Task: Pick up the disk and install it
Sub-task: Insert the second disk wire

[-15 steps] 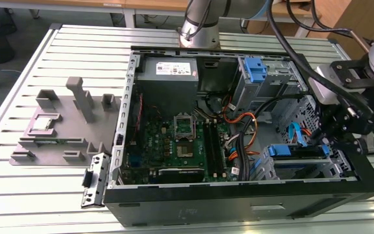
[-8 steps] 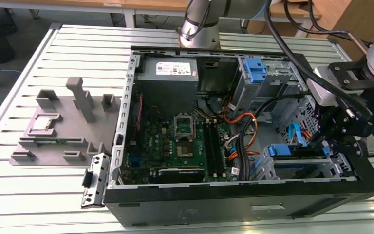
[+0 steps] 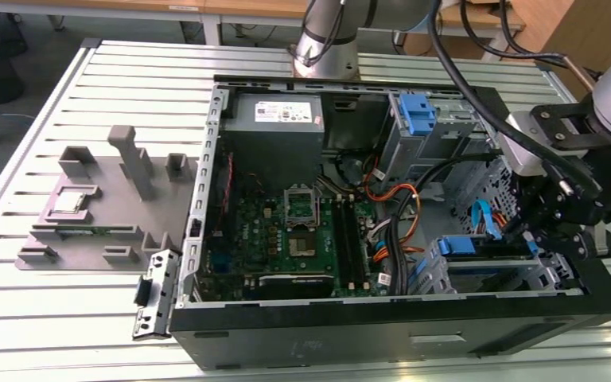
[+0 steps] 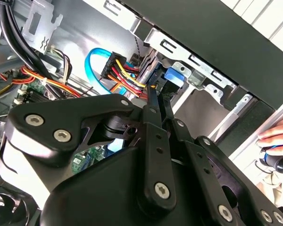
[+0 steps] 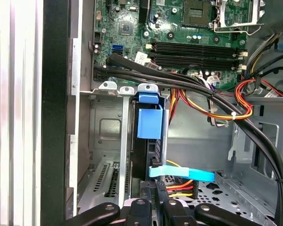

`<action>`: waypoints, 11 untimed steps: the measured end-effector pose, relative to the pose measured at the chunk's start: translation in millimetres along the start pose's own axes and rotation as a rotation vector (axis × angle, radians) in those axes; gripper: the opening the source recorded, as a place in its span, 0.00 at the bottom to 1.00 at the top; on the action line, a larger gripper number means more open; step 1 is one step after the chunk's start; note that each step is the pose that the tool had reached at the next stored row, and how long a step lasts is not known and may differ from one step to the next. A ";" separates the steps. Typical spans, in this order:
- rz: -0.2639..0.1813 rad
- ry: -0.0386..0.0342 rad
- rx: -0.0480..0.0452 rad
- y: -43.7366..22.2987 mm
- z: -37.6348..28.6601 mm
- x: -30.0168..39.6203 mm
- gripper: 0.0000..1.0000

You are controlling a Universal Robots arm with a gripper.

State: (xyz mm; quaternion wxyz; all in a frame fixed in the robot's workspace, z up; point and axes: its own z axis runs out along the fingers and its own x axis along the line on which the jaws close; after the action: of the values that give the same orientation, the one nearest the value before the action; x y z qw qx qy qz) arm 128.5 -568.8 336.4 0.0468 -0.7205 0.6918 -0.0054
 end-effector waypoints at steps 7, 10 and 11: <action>0.000 0.0007 0.0000 0.1 0.5 0.1 0.16; 0.000 0.0009 0.0000 0.1 0.5 0.1 0.16; 0.000 0.0010 -0.0001 0.1 0.5 0.1 0.17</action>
State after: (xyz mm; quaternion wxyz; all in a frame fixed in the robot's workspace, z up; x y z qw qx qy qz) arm 128.4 -568.9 335.9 0.0464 -0.7205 0.6918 -0.0058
